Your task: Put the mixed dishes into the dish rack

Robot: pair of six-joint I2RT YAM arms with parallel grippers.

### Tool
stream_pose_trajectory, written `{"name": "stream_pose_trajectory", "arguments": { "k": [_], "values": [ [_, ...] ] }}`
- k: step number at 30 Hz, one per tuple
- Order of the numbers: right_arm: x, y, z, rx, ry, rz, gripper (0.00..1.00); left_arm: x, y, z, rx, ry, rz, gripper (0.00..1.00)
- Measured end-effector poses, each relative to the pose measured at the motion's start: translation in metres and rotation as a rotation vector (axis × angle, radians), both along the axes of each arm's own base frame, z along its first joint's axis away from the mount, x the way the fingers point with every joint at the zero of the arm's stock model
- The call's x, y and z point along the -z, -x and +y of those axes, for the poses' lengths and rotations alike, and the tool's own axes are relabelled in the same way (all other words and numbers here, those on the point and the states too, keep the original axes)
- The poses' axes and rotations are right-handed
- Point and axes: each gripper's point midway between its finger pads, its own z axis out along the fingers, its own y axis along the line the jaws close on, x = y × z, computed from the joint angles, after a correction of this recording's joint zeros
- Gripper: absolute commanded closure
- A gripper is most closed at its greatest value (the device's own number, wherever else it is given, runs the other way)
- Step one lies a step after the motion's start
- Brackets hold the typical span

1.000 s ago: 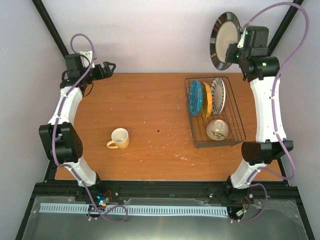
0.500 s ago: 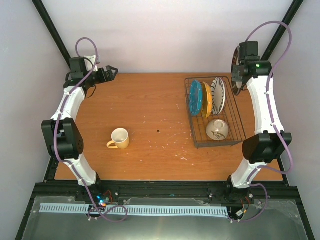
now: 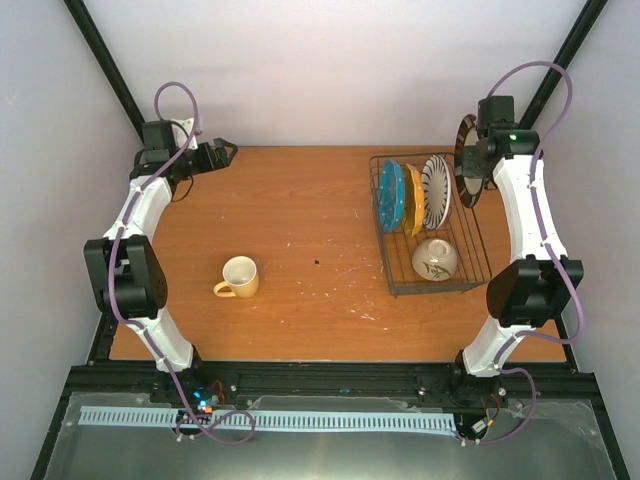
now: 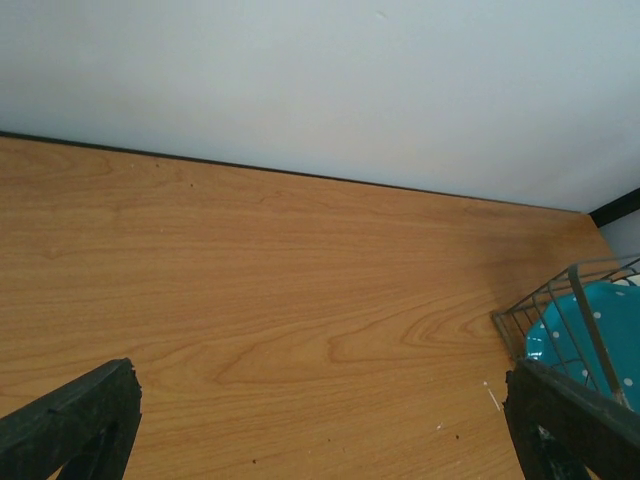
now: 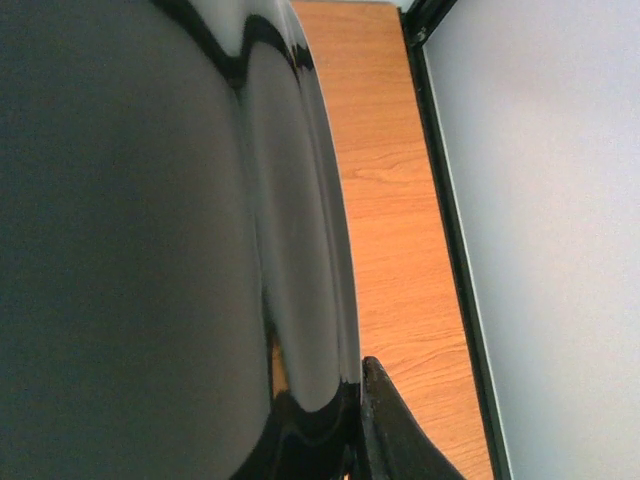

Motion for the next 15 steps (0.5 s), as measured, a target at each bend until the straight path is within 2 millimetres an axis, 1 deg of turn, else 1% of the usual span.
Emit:
{"name": "stream_pose_trajectory", "arguments": {
  "k": [5, 10, 15],
  "values": [
    [0.014, 0.002, 0.004, -0.025, -0.011, 0.036, 0.97, 0.009, 0.002, 0.000, -0.003, 0.000, 0.020, 0.00],
    [0.031, 0.001, 0.005, -0.037, -0.010, 0.059, 0.97, 0.009, 0.002, 0.001, -0.006, -0.001, 0.021, 0.00],
    [0.051, 0.004, 0.006, -0.049, -0.009, 0.106, 0.97, 0.009, 0.002, 0.001, -0.006, -0.007, 0.020, 0.00]
  ]
}}
